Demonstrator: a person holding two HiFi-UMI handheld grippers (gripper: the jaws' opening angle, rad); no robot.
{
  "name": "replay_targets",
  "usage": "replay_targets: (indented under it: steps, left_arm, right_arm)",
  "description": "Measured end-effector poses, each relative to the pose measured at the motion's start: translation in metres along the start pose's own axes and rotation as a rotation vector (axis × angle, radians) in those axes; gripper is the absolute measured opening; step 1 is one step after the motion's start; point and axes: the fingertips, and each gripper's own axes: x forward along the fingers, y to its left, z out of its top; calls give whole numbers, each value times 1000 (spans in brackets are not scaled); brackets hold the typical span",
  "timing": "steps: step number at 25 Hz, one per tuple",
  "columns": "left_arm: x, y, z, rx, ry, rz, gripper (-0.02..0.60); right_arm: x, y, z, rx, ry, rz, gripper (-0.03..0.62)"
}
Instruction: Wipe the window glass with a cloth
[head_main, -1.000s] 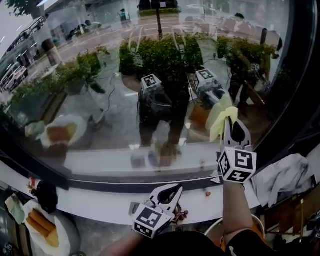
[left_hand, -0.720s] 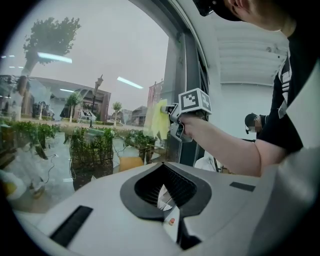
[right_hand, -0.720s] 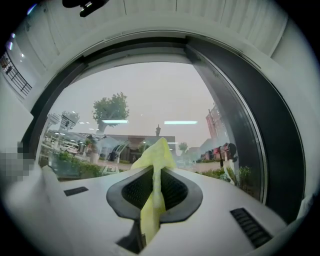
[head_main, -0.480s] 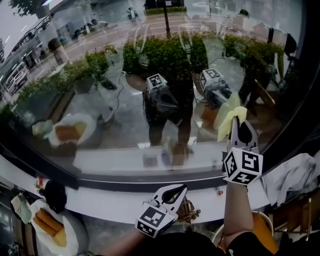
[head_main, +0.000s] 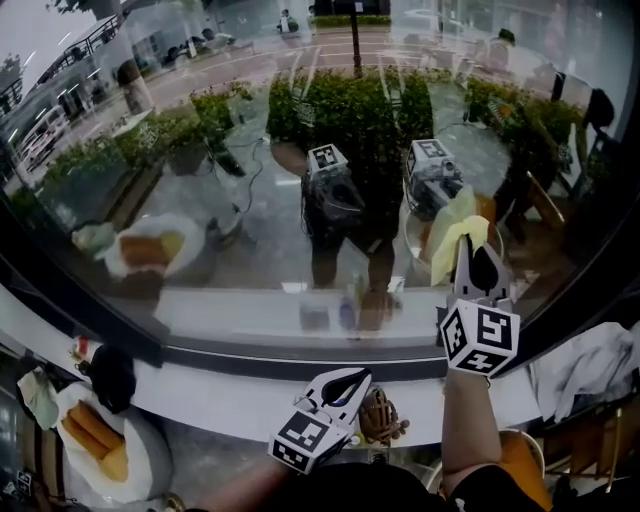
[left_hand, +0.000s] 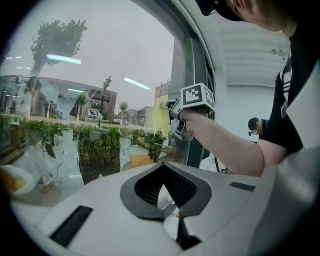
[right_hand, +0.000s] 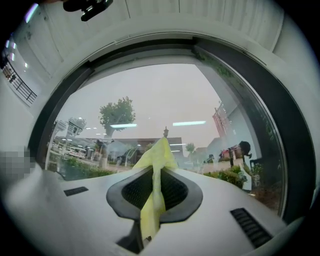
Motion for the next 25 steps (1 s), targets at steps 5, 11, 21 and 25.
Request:
replay_targets:
  steps: [5,11,21,25]
  left_arm:
    - [-35,32,-10,-15,-26,22,8]
    - [-49,34,-8,-26,-44,60,8]
    - [-134,108,-25,-73,-93,126,8]
    - [-153,121,-29,-87,-103,153,8]
  right_arm:
    - [9,71,-1,-9,-5,51,51]
    - [9,101,6,-18,-6,107,51]
    - [24,246,11,-62,-19,195,51]
    - [26,285,11,-70,-20,240,51]
